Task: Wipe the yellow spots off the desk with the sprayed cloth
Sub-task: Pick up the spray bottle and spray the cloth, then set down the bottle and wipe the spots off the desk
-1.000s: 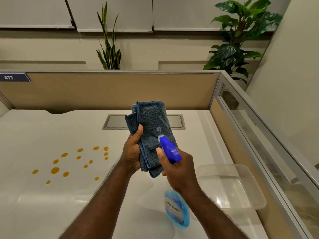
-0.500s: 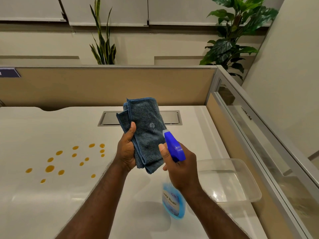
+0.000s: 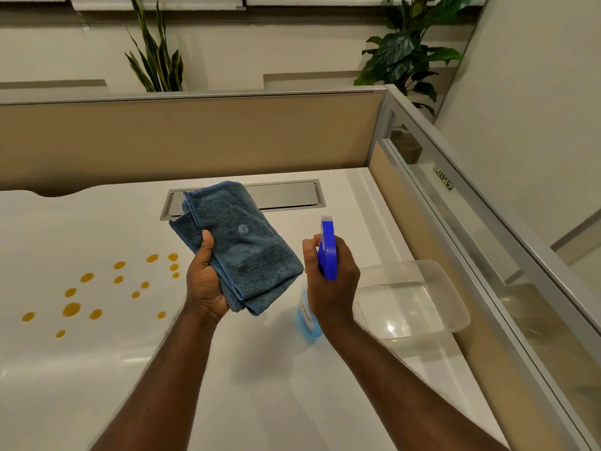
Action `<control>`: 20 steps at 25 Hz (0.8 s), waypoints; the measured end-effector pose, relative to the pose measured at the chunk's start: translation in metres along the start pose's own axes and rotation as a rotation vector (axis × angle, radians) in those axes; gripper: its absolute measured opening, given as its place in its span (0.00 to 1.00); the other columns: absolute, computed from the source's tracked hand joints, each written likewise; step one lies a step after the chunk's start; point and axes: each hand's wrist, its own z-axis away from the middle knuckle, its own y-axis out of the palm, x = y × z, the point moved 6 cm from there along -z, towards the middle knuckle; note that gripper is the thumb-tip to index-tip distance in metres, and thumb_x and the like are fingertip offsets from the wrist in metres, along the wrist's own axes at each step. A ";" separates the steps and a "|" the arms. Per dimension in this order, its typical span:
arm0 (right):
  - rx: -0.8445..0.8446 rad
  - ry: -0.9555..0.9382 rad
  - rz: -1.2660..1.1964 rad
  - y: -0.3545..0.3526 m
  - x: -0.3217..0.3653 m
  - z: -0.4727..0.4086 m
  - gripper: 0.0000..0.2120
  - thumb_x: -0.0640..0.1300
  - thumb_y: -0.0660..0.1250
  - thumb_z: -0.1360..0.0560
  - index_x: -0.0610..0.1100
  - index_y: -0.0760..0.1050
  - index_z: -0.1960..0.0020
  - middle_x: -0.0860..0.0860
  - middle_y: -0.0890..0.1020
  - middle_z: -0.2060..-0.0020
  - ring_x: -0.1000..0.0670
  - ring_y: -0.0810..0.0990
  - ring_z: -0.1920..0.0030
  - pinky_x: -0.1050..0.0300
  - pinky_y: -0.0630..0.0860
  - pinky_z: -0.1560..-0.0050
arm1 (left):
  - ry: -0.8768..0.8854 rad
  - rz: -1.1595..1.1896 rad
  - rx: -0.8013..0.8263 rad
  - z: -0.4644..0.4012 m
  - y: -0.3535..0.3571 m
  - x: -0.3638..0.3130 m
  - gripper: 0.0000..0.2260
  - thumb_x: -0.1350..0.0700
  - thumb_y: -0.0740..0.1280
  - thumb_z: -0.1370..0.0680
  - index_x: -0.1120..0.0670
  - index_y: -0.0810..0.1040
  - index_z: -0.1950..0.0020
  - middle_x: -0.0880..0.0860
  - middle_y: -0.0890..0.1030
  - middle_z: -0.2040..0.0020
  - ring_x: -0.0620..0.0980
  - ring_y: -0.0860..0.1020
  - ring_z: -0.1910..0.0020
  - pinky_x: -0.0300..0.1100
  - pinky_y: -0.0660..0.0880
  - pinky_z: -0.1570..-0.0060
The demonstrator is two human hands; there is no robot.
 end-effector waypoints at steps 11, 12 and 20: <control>-0.014 0.056 0.042 0.034 -0.017 0.012 0.22 0.62 0.66 0.29 0.44 0.75 0.48 0.50 0.80 0.58 0.49 0.78 0.60 0.55 0.80 0.56 | -0.005 -0.015 -0.055 0.018 -0.047 -0.012 0.22 0.40 0.59 0.22 0.54 0.84 0.46 0.59 0.83 0.44 0.62 0.82 0.47 0.60 0.81 0.59; -0.011 0.063 0.050 0.035 -0.018 0.013 0.23 0.63 0.66 0.29 0.44 0.74 0.47 0.50 0.80 0.57 0.49 0.78 0.60 0.56 0.80 0.56 | -0.007 -0.013 -0.057 0.019 -0.052 -0.015 0.22 0.40 0.58 0.22 0.54 0.84 0.46 0.59 0.84 0.44 0.62 0.82 0.47 0.60 0.81 0.59; 0.083 0.137 0.118 0.016 -0.029 0.035 0.31 0.51 0.74 0.30 0.44 0.64 0.33 0.52 0.72 0.40 0.56 0.75 0.47 0.73 0.73 0.50 | -0.058 0.010 -0.036 0.048 -0.080 -0.024 0.24 0.39 0.56 0.21 0.54 0.86 0.51 0.59 0.85 0.47 0.61 0.83 0.50 0.59 0.81 0.61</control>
